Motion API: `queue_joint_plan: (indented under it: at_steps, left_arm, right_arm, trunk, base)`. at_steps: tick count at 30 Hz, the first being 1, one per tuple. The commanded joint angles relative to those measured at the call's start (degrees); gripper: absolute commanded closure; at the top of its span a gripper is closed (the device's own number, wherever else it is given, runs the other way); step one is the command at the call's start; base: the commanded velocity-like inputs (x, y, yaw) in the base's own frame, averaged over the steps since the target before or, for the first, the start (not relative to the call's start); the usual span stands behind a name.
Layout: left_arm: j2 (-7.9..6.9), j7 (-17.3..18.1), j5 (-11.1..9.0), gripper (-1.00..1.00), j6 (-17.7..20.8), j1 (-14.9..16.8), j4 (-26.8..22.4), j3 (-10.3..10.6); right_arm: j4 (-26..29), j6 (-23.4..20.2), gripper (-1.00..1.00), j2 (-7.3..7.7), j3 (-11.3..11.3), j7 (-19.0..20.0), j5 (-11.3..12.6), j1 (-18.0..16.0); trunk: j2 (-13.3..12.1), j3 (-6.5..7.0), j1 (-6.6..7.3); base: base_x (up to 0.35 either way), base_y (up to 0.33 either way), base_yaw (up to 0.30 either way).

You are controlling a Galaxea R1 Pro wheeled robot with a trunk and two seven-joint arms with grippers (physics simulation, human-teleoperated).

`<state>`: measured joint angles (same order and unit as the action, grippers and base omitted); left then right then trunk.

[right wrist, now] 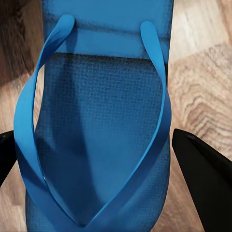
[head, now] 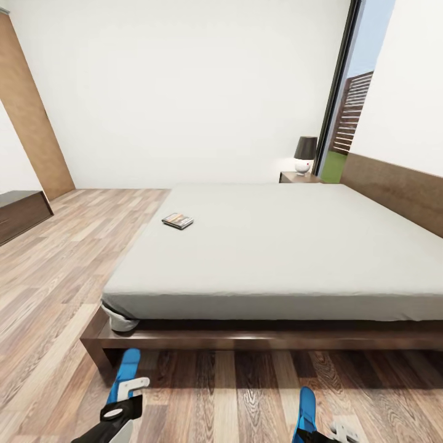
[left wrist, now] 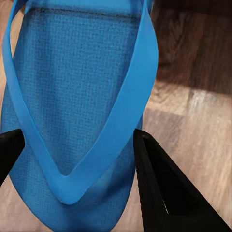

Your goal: In the bedroom, move the book from the bed onto either nightstand, and place the two sandals side by side next to the bed.

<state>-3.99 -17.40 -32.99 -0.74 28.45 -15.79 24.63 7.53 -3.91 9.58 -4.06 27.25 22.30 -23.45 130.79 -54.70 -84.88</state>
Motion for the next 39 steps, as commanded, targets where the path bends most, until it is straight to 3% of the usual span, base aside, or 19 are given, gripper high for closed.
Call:
queue_joint_plan:
  at_steps: [1, 8, 14, 18, 30, 31, 33, 34, 35, 37, 38, 39]
  left_arm:
    - [-0.04, -0.2, -0.5, 1.0, 0.0, 0.0, -0.1, 0.6]
    - [-0.12, 0.0, -0.6, 1.0, 0.7, 0.0, 0.1, 0.9]
    - [-0.32, 2.6, -0.6, 1.0, 9.3, 0.0, 0.0, 0.4]
    - [-0.52, 3.0, -0.6, 1.0, 11.7, 0.0, -0.2, 0.2]
    - [-0.57, 3.1, -0.6, 1.0, 8.3, 0.0, -0.4, 0.2]
    - [-0.58, 3.1, -0.6, 1.0, 8.3, 0.0, -0.4, 0.2]
    - [-0.58, 3.2, -0.6, 1.0, 8.3, 0.0, -0.4, 0.2]
    - [-0.58, 3.2, -0.6, 1.0, 8.3, 0.0, -0.4, 0.2]
    - [-0.58, 3.2, -0.6, 1.0, 8.3, 0.0, -0.4, 0.2]
    - [-0.53, 3.2, -0.6, 1.0, 8.4, 0.0, -0.4, 0.2]
    - [-0.51, 3.2, -0.6, 1.0, 8.4, 0.0, -0.4, 0.2]
    - [-0.5, 3.2, -0.6, 1.0, 8.4, 0.0, -0.4, 0.2]
  right_arm:
    - [0.0, -0.4, 1.0, 0.0, -0.4, 0.3, 0.1, 0.0]
    - [0.0, -0.4, 1.0, 0.0, -0.4, 0.3, 0.2, 0.0]
    - [0.0, -0.4, 1.0, 0.0, -0.4, 0.3, 0.2, 0.0]
    - [0.0, -0.4, 1.0, 0.0, -0.4, 0.3, 0.2, 0.0]
    - [0.5, -1.0, 1.0, 0.22, -1.0, 0.4, 0.3, 0.0]
    - [0.8, -1.1, 1.0, 0.72, -1.1, 0.4, 0.4, 0.0]
    - [2.0, -1.6, 1.0, 3.07, -1.1, 0.9, 0.4, 0.0]
    - [3.5, -2.0, 1.0, 4.16, -1.1, 2.2, 0.4, 0.0]
    - [8.1, -5.3, 1.0, 6.05, -1.0, 10.2, 0.4, 0.0]
    - [10.9, -14.5, 1.0, 7.76, -1.1, 19.8, 0.4, 0.0]
    - [12.4, -19.4, 1.0, 8.37, -1.2, 23.3, 0.4, 0.0]
    - [15.1, -21.5, 1.0, 8.57, -1.2, 24.7, 0.4, 0.0]
  trunk:
    - [0.0, -0.05, 0.01]
    - [0.0, -0.05, 0.01]
    - [0.0, -0.05, 0.01]
    - [0.0, -0.05, 0.01]
    - [0.0, -0.05, 0.01]
    - [0.0, -0.05, 0.01]
    - [0.0, -0.05, 0.01]
    - [0.0, -0.05, 0.01]
    - [0.0, -0.05, 0.01]
    - [0.0, -0.05, 0.01]
    - [0.0, -0.05, 0.01]
    - [0.0, -0.05, 0.01]
  base:
    - [0.0, 0.0, 0.0]
    - [0.0, 0.0, 0.0]
    - [0.0, 0.0, 0.0]
    - [0.0, 0.0, 0.0]
    - [0.0, 0.0, 0.0]
    - [0.0, 0.0, 0.0]
    - [0.0, 0.0, 0.0]
    - [0.0, 0.0, 0.0]
    - [0.0, 0.0, 0.0]
    - [0.0, 0.0, 0.0]
    - [0.0, 0.0, 0.0]
    - [0.0, 0.0, 0.0]
